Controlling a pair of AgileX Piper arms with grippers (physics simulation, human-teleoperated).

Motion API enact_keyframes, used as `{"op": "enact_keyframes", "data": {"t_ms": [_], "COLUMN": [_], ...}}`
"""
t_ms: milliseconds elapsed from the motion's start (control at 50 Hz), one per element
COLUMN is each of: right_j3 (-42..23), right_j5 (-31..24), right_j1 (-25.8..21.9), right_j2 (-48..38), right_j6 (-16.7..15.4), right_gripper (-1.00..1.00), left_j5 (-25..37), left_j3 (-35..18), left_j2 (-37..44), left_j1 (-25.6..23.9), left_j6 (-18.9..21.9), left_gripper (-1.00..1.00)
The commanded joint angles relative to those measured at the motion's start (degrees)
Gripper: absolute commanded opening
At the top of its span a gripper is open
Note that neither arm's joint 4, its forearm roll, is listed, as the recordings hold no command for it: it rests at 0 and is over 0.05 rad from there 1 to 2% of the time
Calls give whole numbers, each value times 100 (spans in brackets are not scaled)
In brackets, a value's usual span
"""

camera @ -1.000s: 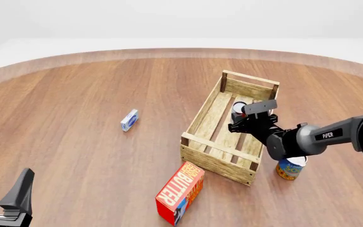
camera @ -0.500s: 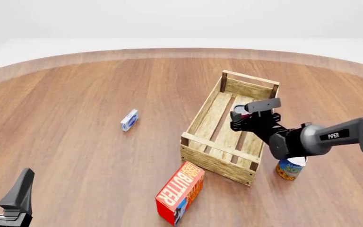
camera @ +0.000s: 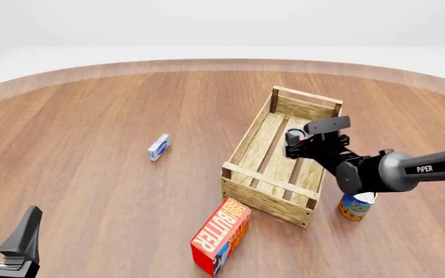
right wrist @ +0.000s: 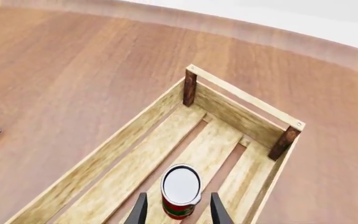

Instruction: Pick up the tomato sauce, and put it in the wooden tray.

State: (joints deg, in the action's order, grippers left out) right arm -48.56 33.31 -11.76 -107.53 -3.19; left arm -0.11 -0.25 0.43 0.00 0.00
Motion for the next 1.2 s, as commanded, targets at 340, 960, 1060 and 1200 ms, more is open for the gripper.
{"op": "enact_keyframes", "data": {"t_ms": [340, 960, 1060, 1200], "right_j3": [340, 753, 833, 970], "right_j5": [-404, -933, -1002, -1128], "right_j1": [29, -21, -35, -64], "right_j2": [964, 2171, 2356, 2717], "right_j6": [-161, -249, -252, -244], "right_gripper": [100, 100, 100, 100], "left_j5": [0, 0, 0, 0], "left_j3": [0, 0, 0, 0], "left_j2": [0, 0, 0, 0], "left_j1": [0, 0, 0, 0], "left_j6": [0, 0, 0, 0], "left_gripper": [100, 100, 100, 100]}}
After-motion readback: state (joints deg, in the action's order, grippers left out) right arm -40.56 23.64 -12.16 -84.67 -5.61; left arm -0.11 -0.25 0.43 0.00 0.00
